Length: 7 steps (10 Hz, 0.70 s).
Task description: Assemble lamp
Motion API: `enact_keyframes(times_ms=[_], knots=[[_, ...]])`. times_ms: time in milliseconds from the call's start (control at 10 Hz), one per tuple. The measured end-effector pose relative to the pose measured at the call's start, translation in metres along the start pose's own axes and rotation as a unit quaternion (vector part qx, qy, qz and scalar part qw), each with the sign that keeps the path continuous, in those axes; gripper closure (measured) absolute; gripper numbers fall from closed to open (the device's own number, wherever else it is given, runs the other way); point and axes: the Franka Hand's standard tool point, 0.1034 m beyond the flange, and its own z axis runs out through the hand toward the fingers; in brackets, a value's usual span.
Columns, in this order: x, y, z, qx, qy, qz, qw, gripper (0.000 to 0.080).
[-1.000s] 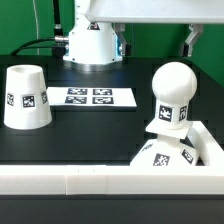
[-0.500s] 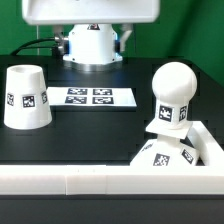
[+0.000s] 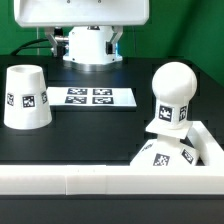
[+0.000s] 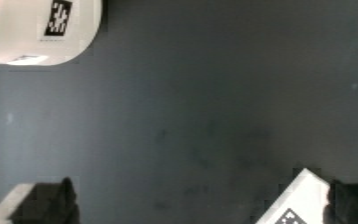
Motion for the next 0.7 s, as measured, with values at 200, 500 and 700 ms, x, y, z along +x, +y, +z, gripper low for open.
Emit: enact_keyframes(times_ms=[200, 500, 700], knots=[[-0.014, 0.012, 0.003, 0.003, -0.005, -0.024, 1.0, 0.01], [-0.046, 0.036, 0.013, 0.004, -0.011, -0.042, 0.999, 0.01], [-0.053, 0.053, 0.015, 0.004, -0.013, -0.044, 0.999, 0.01]])
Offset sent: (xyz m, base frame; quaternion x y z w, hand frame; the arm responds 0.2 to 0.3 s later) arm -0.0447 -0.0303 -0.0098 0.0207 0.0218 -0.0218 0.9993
